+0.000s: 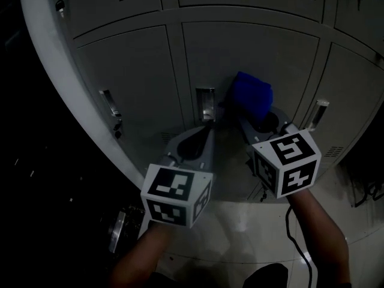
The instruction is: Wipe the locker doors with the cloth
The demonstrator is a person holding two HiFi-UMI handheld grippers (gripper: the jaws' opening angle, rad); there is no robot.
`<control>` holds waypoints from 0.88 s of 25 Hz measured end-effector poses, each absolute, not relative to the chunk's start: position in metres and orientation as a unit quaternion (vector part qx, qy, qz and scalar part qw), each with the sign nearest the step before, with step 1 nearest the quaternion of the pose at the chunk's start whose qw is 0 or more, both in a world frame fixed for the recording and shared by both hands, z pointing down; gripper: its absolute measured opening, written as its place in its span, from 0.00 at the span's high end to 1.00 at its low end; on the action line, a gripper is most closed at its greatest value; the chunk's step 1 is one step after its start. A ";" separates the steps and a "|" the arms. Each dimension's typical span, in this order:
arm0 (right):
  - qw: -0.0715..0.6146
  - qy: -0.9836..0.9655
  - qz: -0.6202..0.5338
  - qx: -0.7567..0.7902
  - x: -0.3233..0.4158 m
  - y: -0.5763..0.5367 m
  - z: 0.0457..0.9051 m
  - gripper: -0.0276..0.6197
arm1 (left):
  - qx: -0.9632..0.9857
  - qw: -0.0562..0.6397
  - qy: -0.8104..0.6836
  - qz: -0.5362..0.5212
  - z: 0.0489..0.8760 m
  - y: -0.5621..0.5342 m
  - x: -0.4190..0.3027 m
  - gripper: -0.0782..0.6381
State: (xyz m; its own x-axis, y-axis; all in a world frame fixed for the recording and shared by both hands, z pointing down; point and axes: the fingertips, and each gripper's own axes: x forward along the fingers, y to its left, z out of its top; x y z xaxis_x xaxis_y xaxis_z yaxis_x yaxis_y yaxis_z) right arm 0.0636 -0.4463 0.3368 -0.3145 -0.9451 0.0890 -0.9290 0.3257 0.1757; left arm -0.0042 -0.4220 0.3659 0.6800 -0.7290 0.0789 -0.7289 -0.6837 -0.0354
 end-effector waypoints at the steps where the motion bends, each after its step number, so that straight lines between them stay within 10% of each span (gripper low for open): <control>1: 0.086 -0.808 -0.047 0.581 0.069 -0.444 0.337 0.85 | -0.917 0.002 0.397 -0.041 0.368 -0.422 -0.002 0.89; 22: 0.096 -0.756 -0.048 0.645 0.163 -0.416 0.348 0.85 | -0.916 0.007 0.399 -0.034 0.399 -0.416 0.004 0.89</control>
State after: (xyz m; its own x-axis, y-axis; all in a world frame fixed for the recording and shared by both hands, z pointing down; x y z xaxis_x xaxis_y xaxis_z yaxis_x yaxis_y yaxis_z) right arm 0.1632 -0.4160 0.3476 -0.1489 -0.9853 0.0840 -0.9669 0.1628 0.1964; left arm 0.0037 -0.4162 0.3985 0.6785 -0.7324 0.0576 -0.7314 -0.6808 -0.0401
